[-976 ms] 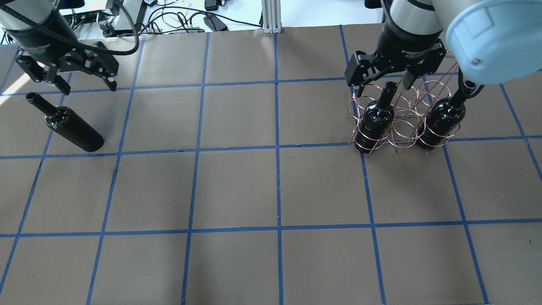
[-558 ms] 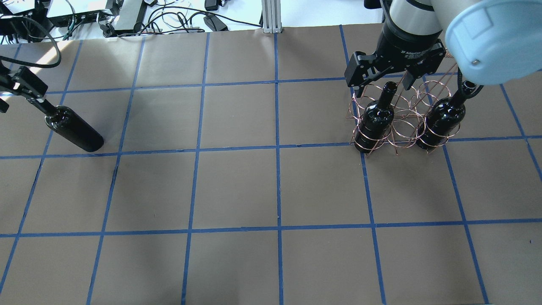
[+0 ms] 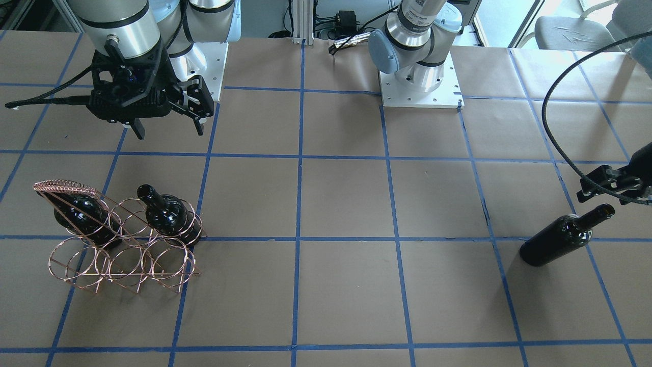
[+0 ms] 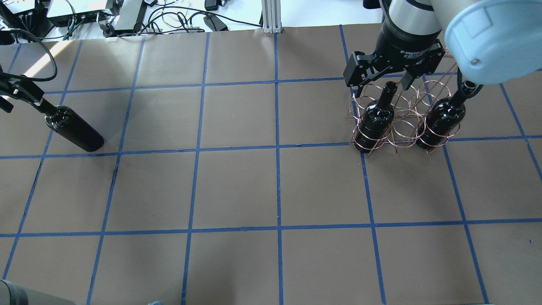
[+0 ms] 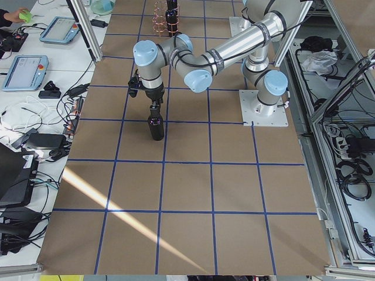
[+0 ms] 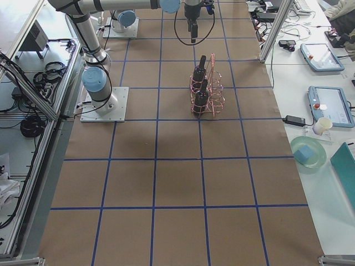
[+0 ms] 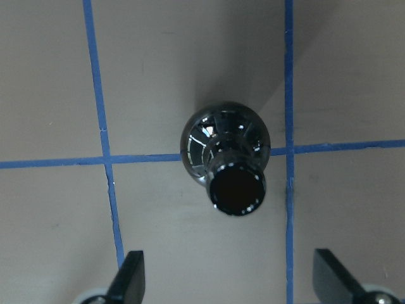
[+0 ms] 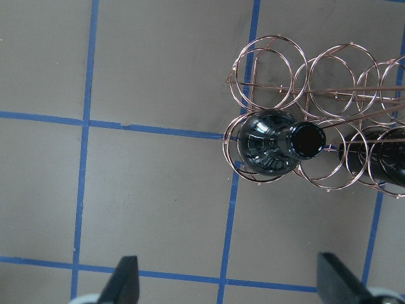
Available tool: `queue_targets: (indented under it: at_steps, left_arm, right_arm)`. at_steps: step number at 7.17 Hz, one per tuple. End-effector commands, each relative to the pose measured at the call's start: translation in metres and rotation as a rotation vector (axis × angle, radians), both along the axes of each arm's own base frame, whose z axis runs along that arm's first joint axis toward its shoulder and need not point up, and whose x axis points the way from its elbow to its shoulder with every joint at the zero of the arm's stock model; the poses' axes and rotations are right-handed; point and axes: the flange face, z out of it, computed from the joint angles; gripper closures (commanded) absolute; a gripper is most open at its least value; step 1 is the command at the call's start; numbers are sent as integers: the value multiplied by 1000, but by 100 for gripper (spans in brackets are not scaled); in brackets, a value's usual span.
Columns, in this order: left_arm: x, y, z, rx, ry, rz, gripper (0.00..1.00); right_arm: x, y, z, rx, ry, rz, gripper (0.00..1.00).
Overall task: Place wine into wine basket
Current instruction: 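Grasp the lying bottle's neck with the left gripper and lift it upright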
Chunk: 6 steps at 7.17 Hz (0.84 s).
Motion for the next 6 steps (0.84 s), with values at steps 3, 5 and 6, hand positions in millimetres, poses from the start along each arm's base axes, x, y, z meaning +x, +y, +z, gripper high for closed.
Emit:
queue_targets:
  at_steps: [3,5,6]
  left_arm:
    - [-16,-17,-10,-33,-8,-50,33]
    - [-14,-17,-11,-24,-13,-113,87]
    - [-13,-16,-10,-24,-13,-110,100]
  right_arm:
    - [-1,0,0,0,3,1,0]
    - [0,0,-1,3,2,1,0]
    - [0,0,-1,3,0,1,0]
